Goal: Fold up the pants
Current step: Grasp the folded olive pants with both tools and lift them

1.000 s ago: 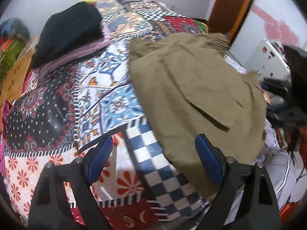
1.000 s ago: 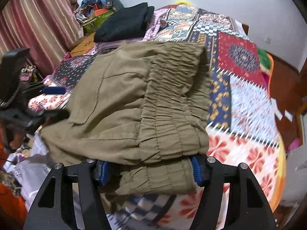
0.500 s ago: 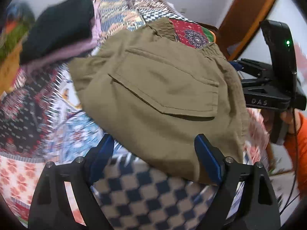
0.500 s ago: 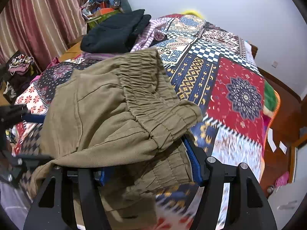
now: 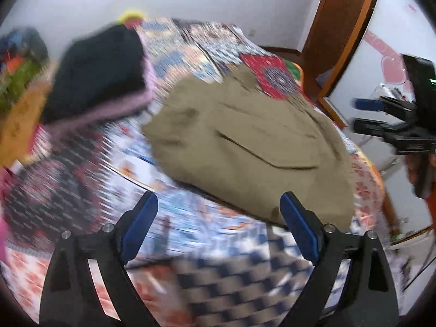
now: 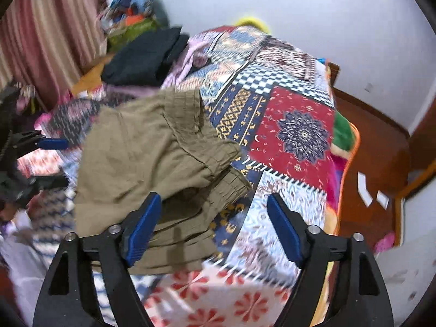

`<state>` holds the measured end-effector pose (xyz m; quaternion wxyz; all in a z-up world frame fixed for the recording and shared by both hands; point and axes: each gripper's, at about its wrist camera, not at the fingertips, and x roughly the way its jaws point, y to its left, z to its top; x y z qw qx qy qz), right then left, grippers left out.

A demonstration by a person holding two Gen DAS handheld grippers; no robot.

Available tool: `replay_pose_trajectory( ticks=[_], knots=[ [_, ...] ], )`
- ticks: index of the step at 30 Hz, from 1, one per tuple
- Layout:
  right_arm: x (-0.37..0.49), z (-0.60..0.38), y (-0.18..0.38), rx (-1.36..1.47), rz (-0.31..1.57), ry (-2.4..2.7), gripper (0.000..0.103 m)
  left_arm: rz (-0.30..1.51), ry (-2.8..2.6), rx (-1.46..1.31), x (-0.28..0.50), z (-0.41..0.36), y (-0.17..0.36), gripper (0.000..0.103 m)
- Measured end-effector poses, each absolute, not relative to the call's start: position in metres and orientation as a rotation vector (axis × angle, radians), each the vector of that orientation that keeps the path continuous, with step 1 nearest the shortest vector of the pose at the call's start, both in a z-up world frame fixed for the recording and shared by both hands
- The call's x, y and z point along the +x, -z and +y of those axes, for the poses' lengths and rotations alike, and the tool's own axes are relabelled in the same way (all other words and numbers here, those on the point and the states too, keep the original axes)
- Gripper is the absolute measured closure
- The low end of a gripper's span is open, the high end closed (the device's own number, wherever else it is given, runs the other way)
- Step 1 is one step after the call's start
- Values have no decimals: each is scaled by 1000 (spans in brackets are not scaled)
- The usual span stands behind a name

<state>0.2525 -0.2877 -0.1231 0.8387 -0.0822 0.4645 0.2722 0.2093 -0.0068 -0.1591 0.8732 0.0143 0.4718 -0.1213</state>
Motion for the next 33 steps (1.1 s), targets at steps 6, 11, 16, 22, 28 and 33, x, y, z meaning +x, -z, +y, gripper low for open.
replay_pose_trajectory(
  ticks=[6, 11, 16, 22, 28, 33],
  knots=[
    [231, -282, 106, 36, 973, -513, 8, 934, 252, 37, 249, 43, 137, 1],
    [220, -261, 124, 103, 1019, -413, 5, 969, 305, 66, 294, 57, 139, 1],
    [215, -249, 161, 180, 1143, -390, 5, 1033, 338, 104, 333, 50, 167, 1],
    [216, -248, 205, 243, 1260, -393, 5, 1173, 307, 49, 376, 59, 229, 1],
    [221, -252, 209, 241, 1224, -468, 10, 1244, 381, -136, 381, 62, 260, 25],
    [232, -259, 210, 236, 1199, -510, 27, 1207, 371, -77, 367, 55, 251, 51]
  ],
)
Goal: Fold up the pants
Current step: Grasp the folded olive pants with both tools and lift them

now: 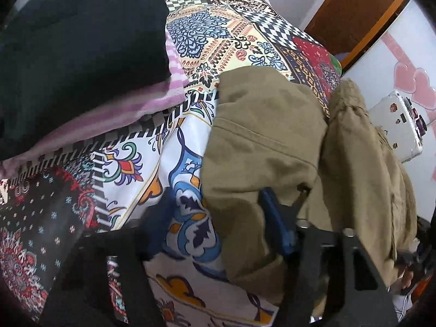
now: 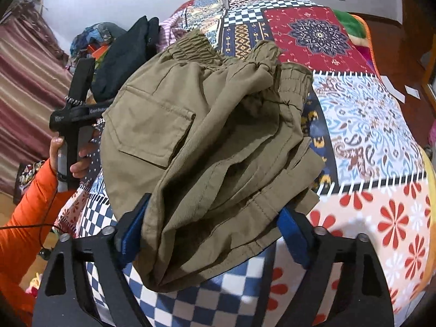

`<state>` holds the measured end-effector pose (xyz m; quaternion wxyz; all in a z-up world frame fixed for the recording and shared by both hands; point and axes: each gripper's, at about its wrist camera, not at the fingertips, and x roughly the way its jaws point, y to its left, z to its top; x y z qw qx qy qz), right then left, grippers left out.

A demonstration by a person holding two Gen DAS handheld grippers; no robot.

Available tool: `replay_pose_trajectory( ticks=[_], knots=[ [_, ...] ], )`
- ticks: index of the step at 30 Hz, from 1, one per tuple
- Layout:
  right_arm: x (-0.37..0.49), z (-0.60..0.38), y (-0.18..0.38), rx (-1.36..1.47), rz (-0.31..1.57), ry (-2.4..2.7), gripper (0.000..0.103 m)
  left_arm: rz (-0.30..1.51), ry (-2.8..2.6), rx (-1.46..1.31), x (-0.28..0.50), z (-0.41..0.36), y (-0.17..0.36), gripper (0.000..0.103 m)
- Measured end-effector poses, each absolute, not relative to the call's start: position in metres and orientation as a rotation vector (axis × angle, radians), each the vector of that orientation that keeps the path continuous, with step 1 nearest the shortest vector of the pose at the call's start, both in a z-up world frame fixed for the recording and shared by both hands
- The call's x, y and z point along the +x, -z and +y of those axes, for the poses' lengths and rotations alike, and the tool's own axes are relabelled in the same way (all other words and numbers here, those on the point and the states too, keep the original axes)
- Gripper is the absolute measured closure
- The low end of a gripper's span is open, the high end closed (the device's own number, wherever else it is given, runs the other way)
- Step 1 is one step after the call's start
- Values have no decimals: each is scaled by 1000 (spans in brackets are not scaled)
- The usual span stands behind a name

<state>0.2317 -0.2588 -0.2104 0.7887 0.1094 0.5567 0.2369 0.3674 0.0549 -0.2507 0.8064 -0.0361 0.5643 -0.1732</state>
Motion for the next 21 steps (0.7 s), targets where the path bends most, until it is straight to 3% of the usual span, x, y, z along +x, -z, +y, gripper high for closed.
replay_pose_trajectory(
  ticks=[6, 14, 17, 19, 21],
  knots=[
    [251, -269, 210, 169, 1165, -507, 35, 1205, 366, -49, 337, 56, 231, 90],
    [287, -289, 222, 127, 1170, -497, 37, 1210, 362, -27, 290, 39, 220, 92],
    [286, -294, 220, 166, 1192, -528, 36, 1189, 303, 9, 287, 32, 221, 82],
    [287, -299, 220, 202, 1210, -537, 36, 1192, 267, 32, 286, 33, 220, 59],
    [286, -303, 219, 232, 1220, -539, 35, 1201, 247, 26, 288, 38, 218, 42]
  ],
)
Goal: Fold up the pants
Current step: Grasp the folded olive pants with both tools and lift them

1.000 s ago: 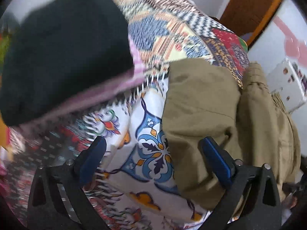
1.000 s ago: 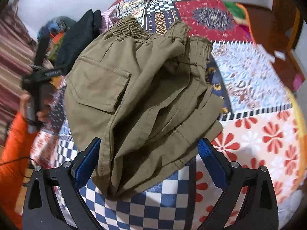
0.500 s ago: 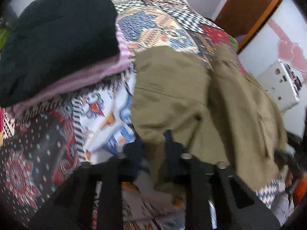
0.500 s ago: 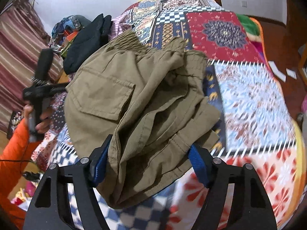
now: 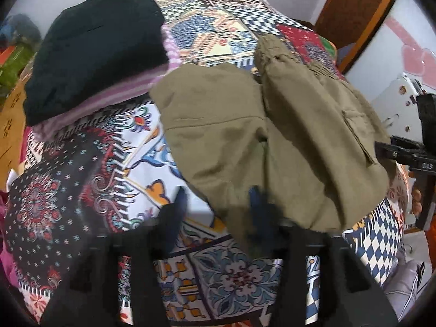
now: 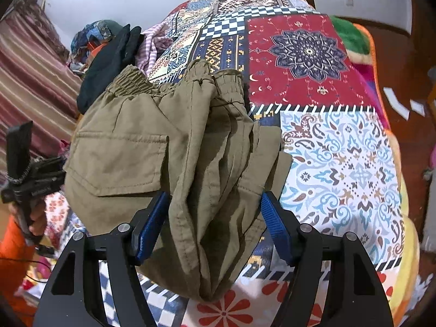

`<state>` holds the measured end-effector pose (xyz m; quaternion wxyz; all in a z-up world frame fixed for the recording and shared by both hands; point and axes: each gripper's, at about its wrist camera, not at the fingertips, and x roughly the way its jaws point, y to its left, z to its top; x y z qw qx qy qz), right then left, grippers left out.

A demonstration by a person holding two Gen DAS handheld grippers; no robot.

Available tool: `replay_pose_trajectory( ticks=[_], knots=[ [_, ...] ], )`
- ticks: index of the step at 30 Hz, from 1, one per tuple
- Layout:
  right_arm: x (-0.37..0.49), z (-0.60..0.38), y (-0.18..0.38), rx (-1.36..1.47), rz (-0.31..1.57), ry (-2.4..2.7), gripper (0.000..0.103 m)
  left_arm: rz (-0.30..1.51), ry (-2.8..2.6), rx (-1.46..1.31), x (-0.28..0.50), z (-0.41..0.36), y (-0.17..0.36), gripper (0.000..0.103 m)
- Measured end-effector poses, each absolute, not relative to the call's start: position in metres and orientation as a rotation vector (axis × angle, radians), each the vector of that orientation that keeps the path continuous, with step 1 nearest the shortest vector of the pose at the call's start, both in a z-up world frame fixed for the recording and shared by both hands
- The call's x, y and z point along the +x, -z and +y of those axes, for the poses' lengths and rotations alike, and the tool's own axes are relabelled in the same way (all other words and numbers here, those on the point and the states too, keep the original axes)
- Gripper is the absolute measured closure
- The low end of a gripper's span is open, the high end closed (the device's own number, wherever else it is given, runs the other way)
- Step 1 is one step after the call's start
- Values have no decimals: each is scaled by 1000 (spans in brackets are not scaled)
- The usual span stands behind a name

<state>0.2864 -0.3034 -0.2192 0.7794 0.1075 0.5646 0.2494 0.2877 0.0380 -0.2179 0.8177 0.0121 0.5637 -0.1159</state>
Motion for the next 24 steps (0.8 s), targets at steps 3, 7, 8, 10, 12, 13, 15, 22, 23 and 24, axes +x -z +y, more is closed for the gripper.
replay_pose_trajectory(
  ticks=[3, 7, 8, 10, 12, 13, 15, 22, 23, 24],
  knots=[
    [284, -310, 214, 234, 1214, -518, 33, 1207, 267, -44, 291, 52, 210, 24],
    [286, -314, 206, 229, 1192, -519, 25, 1172, 271, -143, 295, 67, 199, 3],
    [287, -315, 202, 218, 1184, -515, 23, 1164, 267, -158, 297, 69, 197, 3],
    [289, -317, 200, 208, 1171, -509, 19, 1175, 281, -179, 304, 66, 198, 3],
    [293, -316, 200, 216, 1169, -513, 17, 1199, 307, -228, 311, 63, 202, 3],
    [295, -315, 202, 223, 1176, -517, 17, 1211, 317, -256, 314, 61, 205, 3],
    [301, -310, 208, 222, 1194, -522, 17, 1212, 318, -280, 319, 57, 205, 3],
    [302, -294, 222, 179, 1226, -534, 17, 1137, 328, -229, 322, 29, 184, 3],
    [302, -294, 223, 183, 1228, -538, 17, 1133, 315, -188, 322, 23, 184, 3],
    [302, -294, 225, 192, 1228, -539, 14, 1130, 282, -121, 323, 14, 185, 3]
  ],
)
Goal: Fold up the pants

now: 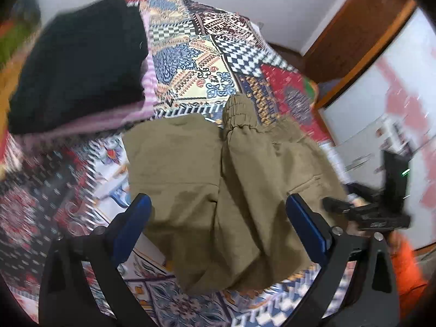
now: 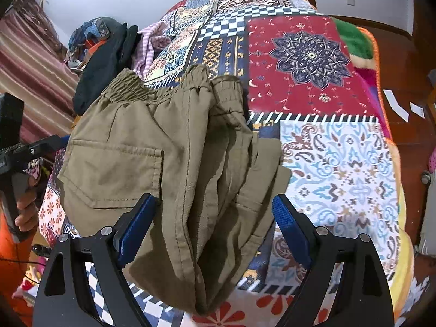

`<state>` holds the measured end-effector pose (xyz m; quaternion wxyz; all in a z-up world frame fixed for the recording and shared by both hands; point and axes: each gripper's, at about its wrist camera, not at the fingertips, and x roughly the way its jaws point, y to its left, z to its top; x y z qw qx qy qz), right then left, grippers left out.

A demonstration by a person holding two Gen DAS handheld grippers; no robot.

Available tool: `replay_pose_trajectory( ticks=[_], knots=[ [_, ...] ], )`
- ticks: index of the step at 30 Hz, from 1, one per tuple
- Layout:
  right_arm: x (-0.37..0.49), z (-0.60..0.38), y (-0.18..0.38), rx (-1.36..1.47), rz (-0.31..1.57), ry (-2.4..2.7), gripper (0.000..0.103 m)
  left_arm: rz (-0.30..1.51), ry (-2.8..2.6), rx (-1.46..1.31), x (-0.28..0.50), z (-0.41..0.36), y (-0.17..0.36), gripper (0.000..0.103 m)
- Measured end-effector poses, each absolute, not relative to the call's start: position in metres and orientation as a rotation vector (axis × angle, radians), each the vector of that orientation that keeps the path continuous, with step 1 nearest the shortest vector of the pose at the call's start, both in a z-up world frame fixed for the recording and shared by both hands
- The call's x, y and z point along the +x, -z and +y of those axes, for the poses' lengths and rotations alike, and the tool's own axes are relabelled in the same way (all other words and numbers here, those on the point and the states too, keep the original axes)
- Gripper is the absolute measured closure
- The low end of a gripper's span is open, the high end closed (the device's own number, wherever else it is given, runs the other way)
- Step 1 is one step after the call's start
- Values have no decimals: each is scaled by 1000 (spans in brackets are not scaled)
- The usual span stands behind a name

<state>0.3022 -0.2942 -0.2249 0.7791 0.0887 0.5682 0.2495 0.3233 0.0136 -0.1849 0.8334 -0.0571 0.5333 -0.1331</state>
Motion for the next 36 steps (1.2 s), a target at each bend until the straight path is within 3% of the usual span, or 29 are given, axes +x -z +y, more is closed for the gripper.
replay_pose_trajectory(
  ticks=[4, 15, 30, 32, 34, 36],
  knots=[
    [302, -296, 229, 208, 1230, -532, 8, 1167, 208, 77, 326, -8, 205, 2],
    [302, -286, 235, 211, 1239, -590, 2, 1276, 184, -200, 332, 35, 241, 0],
    [308, -264, 231, 224, 1210, -642, 6, 1267, 333, -255, 349, 21, 244, 1],
    [309, -263, 229, 221, 1190, -645, 11, 1259, 368, -261, 351, 20, 244, 11],
    [309, -264, 227, 218, 1172, -651, 16, 1258, 404, -250, 353, 17, 242, 28],
    [309, -266, 223, 208, 1147, -650, 26, 1256, 420, -224, 353, 11, 239, 36]
  ],
)
